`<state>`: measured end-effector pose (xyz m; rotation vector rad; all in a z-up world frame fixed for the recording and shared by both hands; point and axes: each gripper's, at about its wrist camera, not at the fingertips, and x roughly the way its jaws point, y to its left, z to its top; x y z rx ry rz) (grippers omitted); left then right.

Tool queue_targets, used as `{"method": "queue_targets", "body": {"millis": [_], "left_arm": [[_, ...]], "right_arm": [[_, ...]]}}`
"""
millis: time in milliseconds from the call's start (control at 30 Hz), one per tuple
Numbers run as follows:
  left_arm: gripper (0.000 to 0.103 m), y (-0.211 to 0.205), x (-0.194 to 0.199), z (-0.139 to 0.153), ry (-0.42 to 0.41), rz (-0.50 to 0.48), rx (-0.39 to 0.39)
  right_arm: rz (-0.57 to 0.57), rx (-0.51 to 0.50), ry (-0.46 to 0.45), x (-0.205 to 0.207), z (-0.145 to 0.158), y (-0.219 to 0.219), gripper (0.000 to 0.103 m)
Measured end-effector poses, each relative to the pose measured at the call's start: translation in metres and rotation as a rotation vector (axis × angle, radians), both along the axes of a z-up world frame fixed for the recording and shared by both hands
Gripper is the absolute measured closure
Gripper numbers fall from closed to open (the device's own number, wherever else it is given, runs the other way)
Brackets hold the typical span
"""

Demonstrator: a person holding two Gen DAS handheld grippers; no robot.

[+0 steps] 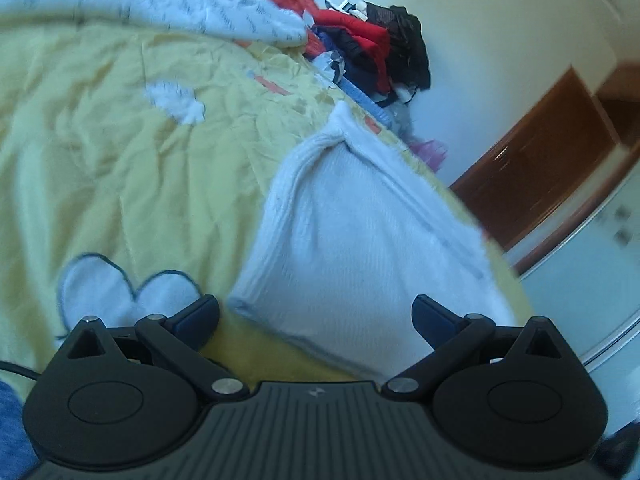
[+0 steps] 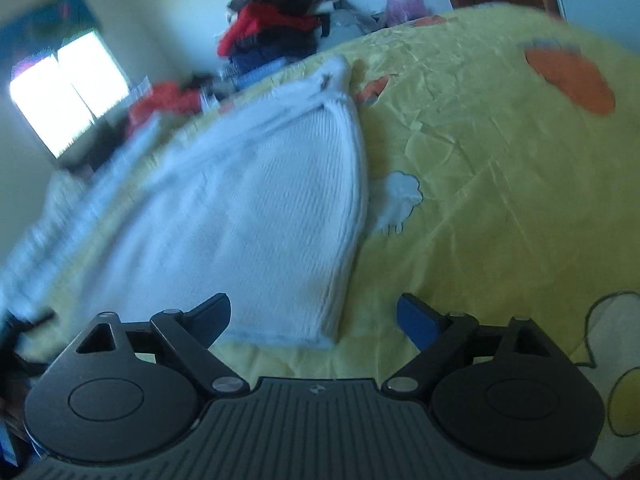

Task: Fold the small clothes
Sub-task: 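Grasp the sweater's folded end with the left gripper while the right gripper grasps beside it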

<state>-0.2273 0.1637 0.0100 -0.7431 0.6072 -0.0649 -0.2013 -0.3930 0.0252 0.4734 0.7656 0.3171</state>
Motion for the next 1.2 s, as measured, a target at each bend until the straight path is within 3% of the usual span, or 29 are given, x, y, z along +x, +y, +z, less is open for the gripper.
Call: {"method": "queue_targets", "body": {"millis": [200, 333, 433, 467, 500, 600, 700, 867, 1000, 1033, 1100, 1133, 1167, 1200], "left_arm": [[0.000, 0.016, 0.016, -0.014, 0.023, -0.074, -0.290], [0.000, 0.021, 0.025, -0.019, 0.036, -0.109, -0.347], [0.005, 0.030, 0.029, -0.021, 0.053, -0.102, -0.382], [0.012, 0.033, 0.030, -0.020, 0.066, -0.095, -0.373], [0.013, 0.037, 0.032, -0.018, 0.077, -0.092, -0.352], [0.014, 0.049, 0.030, -0.013, 0.087, -0.083, -0.307], [0.014, 0.053, 0.031, -0.015, 0.096, -0.099, -0.309], [0.014, 0.042, 0.038, -0.014, 0.080, -0.132, -0.264], [0.016, 0.032, 0.057, -0.005, 0.087, -0.155, -0.146], [0.025, 0.031, 0.060, -0.003, 0.097, -0.159, -0.117], [0.060, 0.028, 0.065, 0.001, 0.138, -0.171, -0.032], [0.086, 0.026, 0.068, 0.000, 0.177, -0.190, 0.014], [0.088, 0.027, 0.067, -0.001, 0.187, -0.197, 0.037], [0.088, 0.029, 0.065, -0.002, 0.184, -0.206, 0.035]], "right_arm": [[0.047, 0.285, 0.143, 0.023, -0.010, -0.019, 0.011], [0.087, 0.355, 0.179, 0.037, -0.013, -0.009, 0.012], [0.104, 0.347, 0.182, 0.043, -0.012, -0.002, 0.027], [0.108, 0.328, 0.186, 0.044, -0.011, 0.000, 0.034], [0.114, 0.316, 0.186, 0.045, -0.011, 0.001, 0.035], [0.113, 0.326, 0.190, 0.045, -0.013, -0.003, 0.036], [0.103, 0.341, 0.194, 0.045, -0.016, -0.008, 0.036], [0.102, 0.349, 0.196, 0.051, -0.018, -0.006, 0.037], [0.103, 0.327, 0.198, 0.069, -0.015, -0.003, 0.037], [0.102, 0.331, 0.201, 0.072, -0.016, -0.003, 0.040], [0.110, 0.329, 0.214, 0.076, -0.019, -0.004, 0.060], [0.118, 0.311, 0.219, 0.075, -0.020, -0.004, 0.077], [0.127, 0.288, 0.227, 0.074, -0.022, -0.003, 0.087], [0.134, 0.279, 0.229, 0.070, -0.025, -0.004, 0.087]]}}
